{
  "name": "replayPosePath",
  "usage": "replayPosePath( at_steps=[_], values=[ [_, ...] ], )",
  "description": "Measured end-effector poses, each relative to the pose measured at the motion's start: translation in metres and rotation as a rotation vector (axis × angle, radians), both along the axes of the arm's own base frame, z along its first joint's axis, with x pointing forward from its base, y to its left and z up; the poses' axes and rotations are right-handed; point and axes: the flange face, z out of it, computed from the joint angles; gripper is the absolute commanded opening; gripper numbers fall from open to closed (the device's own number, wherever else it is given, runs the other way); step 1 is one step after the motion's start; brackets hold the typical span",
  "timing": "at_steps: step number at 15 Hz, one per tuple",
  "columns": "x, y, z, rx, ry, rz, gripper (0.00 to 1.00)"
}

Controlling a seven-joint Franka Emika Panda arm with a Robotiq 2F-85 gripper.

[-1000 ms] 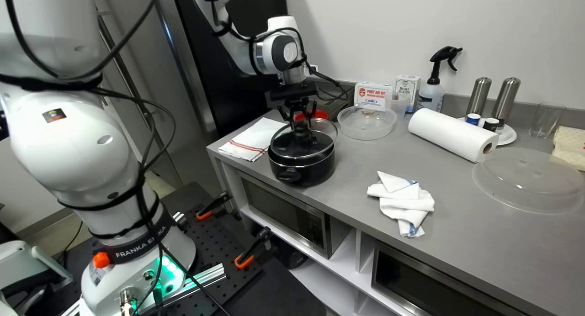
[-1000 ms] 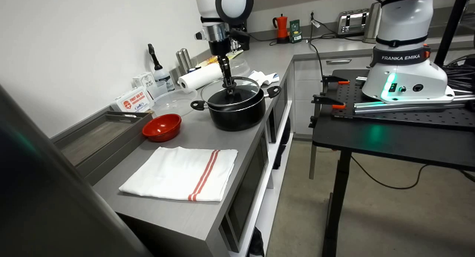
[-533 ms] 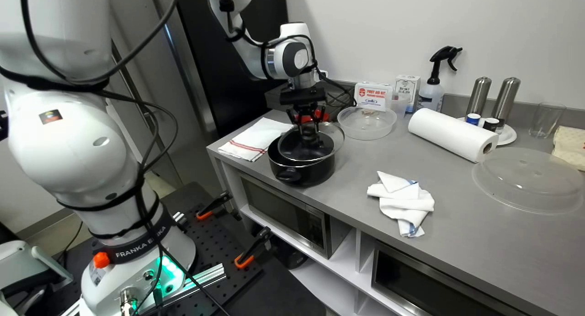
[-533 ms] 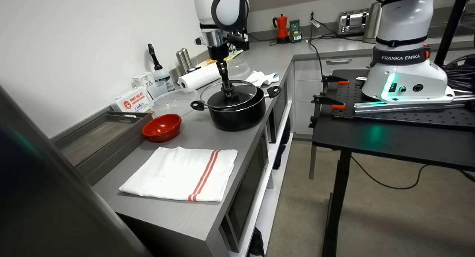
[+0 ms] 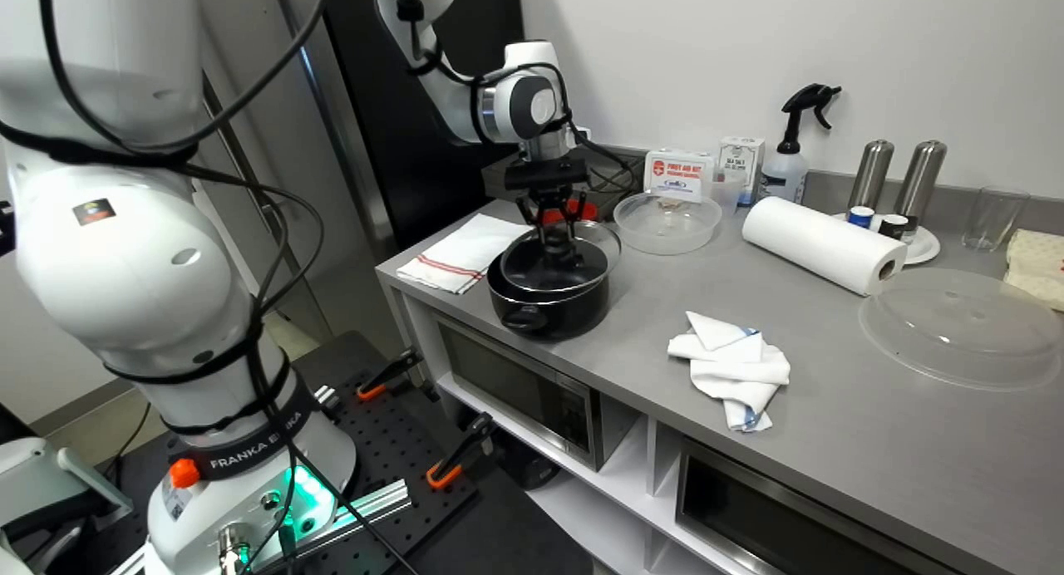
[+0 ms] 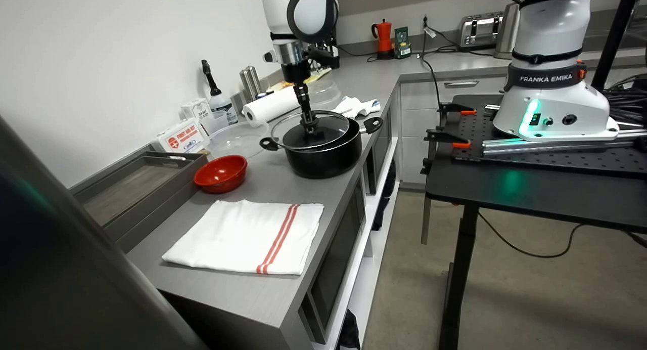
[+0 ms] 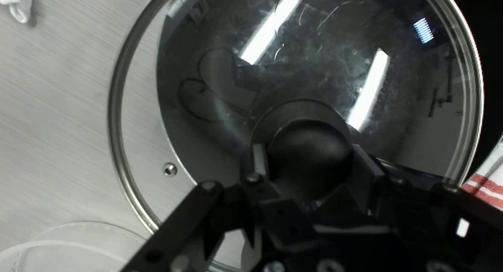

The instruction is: Put the glass lid on the black pot

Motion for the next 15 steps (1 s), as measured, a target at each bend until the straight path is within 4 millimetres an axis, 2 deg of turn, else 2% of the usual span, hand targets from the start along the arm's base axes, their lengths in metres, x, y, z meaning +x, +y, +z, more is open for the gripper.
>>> replayPosePath(
  at_steps=[10,15],
  values=[
    [-0.047,0.006,0.006,-0.022,0.036,0.035,0.26],
    [-0.059,0.010,0.003,-0.025,0.052,0.048,0.26]
  ],
)
